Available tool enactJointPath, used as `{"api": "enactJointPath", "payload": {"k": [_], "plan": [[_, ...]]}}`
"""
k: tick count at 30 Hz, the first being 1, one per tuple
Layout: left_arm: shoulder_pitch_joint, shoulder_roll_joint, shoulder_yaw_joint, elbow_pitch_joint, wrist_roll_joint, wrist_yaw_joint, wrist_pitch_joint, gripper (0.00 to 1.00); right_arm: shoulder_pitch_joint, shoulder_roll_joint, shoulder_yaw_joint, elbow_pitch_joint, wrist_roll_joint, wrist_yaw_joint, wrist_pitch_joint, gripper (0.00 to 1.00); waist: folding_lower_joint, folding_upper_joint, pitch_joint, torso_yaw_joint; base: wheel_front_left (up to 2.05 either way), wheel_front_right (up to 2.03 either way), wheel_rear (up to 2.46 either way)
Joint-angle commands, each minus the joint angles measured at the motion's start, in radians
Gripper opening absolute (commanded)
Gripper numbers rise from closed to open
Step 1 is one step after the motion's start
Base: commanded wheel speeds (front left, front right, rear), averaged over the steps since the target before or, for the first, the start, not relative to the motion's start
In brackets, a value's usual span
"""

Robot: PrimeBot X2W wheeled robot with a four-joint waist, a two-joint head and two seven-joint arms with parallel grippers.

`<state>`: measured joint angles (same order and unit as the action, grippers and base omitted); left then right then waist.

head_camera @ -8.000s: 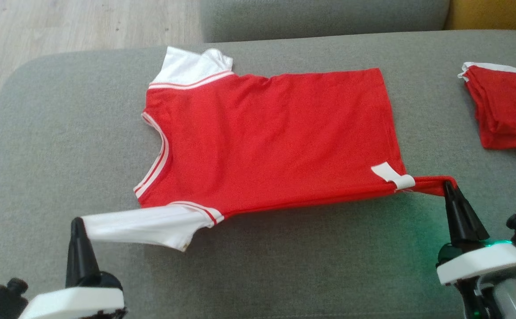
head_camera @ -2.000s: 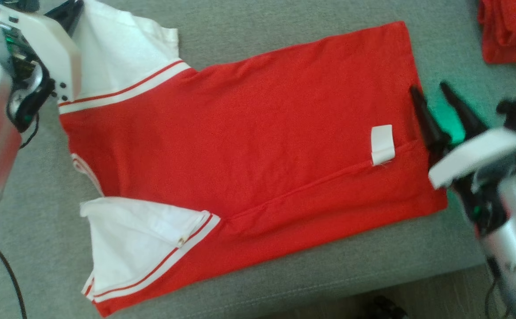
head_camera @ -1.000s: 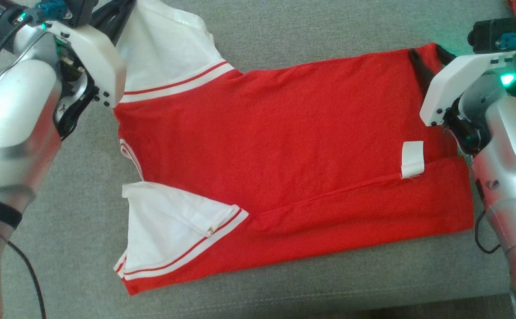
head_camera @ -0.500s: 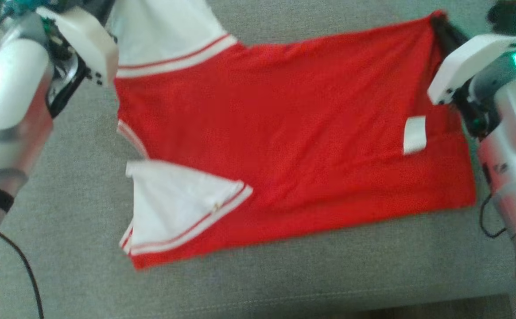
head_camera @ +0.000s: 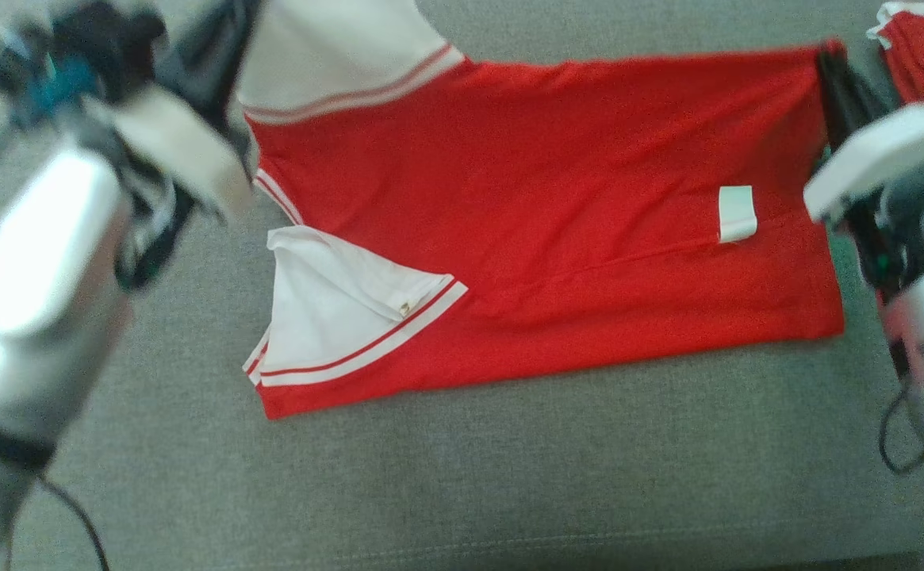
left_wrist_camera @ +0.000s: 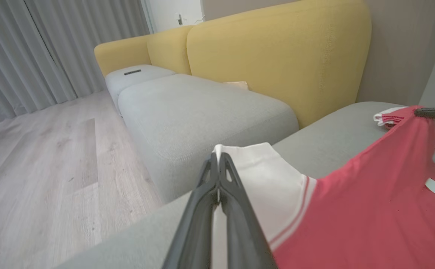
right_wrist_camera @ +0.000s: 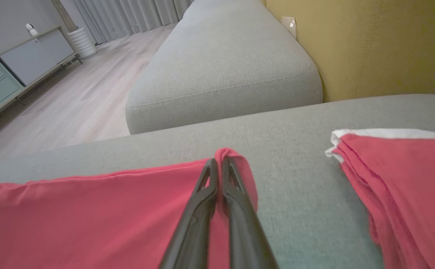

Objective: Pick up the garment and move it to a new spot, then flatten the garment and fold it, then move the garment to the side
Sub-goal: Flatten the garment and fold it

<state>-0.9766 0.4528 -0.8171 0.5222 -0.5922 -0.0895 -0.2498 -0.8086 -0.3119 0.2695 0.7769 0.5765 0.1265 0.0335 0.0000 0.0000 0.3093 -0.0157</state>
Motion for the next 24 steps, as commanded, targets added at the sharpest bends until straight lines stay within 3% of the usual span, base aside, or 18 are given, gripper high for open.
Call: {"api": "enactJointPath", "payload": {"k": [1, 12, 17, 18, 19, 20, 21, 22, 23, 24], "plan": [[0.046, 0.064, 0.063, -0.086, -0.001, 0.029, -0.012, 0.00, 0.052, -0.023, 0.009, -0.055, 0.012, 0.004, -0.019, 0.00, 0.0000, 0.0000, -0.020, 0.008, 0.00, 0.00, 0.00], [0.475, 0.151, 0.095, -0.430, -0.006, 0.195, -0.012, 0.00, 0.293, -0.062, -0.010, -0.171, 0.038, 0.004, -0.025, 0.00, 0.0000, 0.0000, -0.056, 0.021, 0.00, 0.00, 0.00], [0.565, 0.155, 0.091, -0.492, -0.019, 0.232, -0.012, 0.00, 0.339, -0.070, -0.039, -0.190, 0.030, 0.004, -0.017, 0.00, 0.0000, 0.0000, -0.055, 0.031, 0.00, 0.00, 0.00], [0.577, 0.152, 0.090, -0.500, -0.021, 0.238, -0.012, 0.00, 0.348, -0.070, -0.044, -0.193, 0.027, 0.004, -0.013, 0.11, 0.0000, 0.0000, -0.055, 0.034, 0.00, 0.00, 0.00], [0.589, 0.149, 0.089, -0.506, -0.024, 0.243, -0.012, 0.00, 0.356, -0.070, -0.049, -0.198, 0.024, 0.004, -0.009, 0.34, 0.0000, 0.0000, -0.055, 0.036, 0.00, 0.00, 0.00], [0.600, 0.143, 0.088, -0.509, -0.030, 0.246, -0.012, 0.00, 0.363, -0.069, -0.054, -0.202, 0.021, 0.004, -0.006, 0.49, 0.0000, 0.0000, -0.056, 0.037, 0.00, 0.00, 0.00], [0.610, 0.140, 0.086, -0.510, -0.035, 0.248, -0.011, 0.04, 0.370, -0.068, -0.061, -0.205, 0.018, 0.004, -0.002, 0.98, 0.0000, 0.0000, -0.057, 0.038, 0.00, 0.00, 0.00], [0.619, 0.138, 0.079, -0.509, -0.041, 0.245, -0.004, 0.35, 0.378, -0.066, -0.068, -0.207, 0.014, 0.004, 0.001, 1.00, 0.0000, 0.0000, -0.062, 0.039, 0.00, 0.00, 0.00], [0.627, 0.136, 0.074, -0.508, -0.045, 0.246, -0.001, 0.84, 0.386, -0.063, -0.076, -0.209, 0.010, 0.004, 0.002, 1.00, 0.0000, 0.0000, -0.067, 0.039, 0.00, 0.00, 0.00], [0.635, 0.132, 0.076, -0.508, -0.048, 0.254, -0.001, 1.00, 0.395, -0.060, -0.083, -0.211, 0.006, 0.004, 0.004, 1.00, 0.0000, 0.0000, -0.074, 0.040, 0.00, 0.00, 0.00]]}}
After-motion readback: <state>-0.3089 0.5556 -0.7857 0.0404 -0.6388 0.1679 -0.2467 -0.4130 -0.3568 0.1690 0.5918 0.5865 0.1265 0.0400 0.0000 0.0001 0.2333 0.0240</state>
